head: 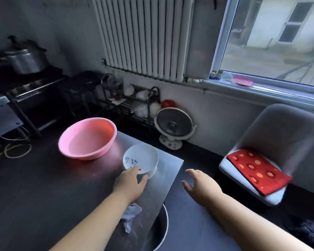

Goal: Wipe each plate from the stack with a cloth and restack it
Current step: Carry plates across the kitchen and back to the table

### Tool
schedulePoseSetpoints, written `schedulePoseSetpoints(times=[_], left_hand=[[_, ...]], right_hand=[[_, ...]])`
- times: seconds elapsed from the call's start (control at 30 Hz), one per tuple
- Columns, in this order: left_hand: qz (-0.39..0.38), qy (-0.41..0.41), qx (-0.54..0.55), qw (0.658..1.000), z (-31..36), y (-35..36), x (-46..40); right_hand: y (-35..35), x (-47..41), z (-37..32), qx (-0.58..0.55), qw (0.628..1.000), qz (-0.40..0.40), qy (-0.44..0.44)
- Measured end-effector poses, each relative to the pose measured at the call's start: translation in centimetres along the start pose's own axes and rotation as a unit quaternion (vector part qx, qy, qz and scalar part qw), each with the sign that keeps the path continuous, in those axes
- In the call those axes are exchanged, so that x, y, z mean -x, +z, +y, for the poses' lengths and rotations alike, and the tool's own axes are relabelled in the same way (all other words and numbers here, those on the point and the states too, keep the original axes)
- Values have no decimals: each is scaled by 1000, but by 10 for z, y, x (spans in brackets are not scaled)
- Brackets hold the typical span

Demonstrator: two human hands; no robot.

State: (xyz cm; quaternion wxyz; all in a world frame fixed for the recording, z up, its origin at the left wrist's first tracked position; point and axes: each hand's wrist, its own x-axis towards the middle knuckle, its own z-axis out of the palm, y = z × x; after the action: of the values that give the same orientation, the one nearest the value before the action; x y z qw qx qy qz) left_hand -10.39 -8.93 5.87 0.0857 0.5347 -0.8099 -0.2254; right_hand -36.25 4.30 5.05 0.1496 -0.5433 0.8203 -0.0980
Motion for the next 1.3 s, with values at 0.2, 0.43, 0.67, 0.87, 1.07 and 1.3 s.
schedulePoseSetpoints(times=[0.2,0.43,0.67,0.87,1.07,1.3], left_hand=[[34,-134,43,989,-28,15,-66],[30,-286,173,942,-49,45,-99],[43,-406,245,879,-32,69,-93],[118,-415,291,854,-24,79,-85],[156,-393,478,770,-40,100,-84],[195,-403,547,708,-36,109,-92]], right_hand=[[19,-118,-10,-20,996,-53,-65],[37,-238,-29,-30,972,-147,-182],[66,-300,-29,-137,909,-291,-265],[56,-296,-53,-305,854,-345,-241],[69,-288,-58,-387,834,-344,-191],[76,-286,-61,-399,837,-349,-133]])
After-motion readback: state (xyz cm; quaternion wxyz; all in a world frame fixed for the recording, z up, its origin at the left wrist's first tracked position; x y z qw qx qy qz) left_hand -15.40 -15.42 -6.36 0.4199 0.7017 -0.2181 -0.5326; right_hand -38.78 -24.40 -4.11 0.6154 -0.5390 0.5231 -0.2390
